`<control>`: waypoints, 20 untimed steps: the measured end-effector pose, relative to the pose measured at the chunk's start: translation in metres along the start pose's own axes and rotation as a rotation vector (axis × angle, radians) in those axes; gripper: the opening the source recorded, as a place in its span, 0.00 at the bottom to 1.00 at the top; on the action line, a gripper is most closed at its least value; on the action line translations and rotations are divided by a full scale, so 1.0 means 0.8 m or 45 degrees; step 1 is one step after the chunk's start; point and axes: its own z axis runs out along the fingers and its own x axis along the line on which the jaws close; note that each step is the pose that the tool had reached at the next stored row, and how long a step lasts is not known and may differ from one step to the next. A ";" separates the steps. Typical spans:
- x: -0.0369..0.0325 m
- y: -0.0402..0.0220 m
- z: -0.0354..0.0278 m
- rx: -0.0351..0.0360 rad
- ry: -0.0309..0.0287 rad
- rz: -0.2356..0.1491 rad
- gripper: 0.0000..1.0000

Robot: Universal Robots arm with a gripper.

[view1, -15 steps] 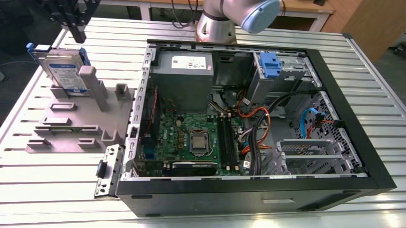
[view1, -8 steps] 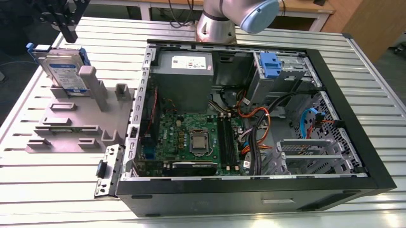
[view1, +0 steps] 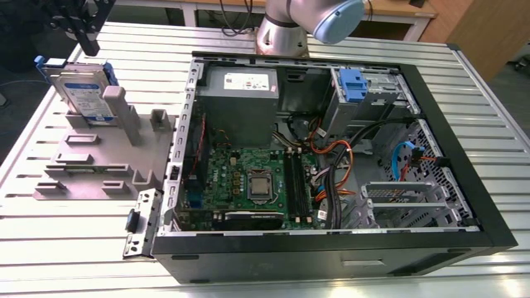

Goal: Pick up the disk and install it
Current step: 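Reach for the disk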

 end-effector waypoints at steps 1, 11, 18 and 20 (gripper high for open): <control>0.0000 0.0000 0.0000 0.0000 0.0000 0.000 0.11; 0.0072 0.0006 0.0001 0.0001 0.0001 0.000 0.11; 0.0247 0.0038 0.0028 0.0000 0.0000 0.000 0.11; 0.0312 0.0061 0.0045 0.0000 0.0004 0.000 0.11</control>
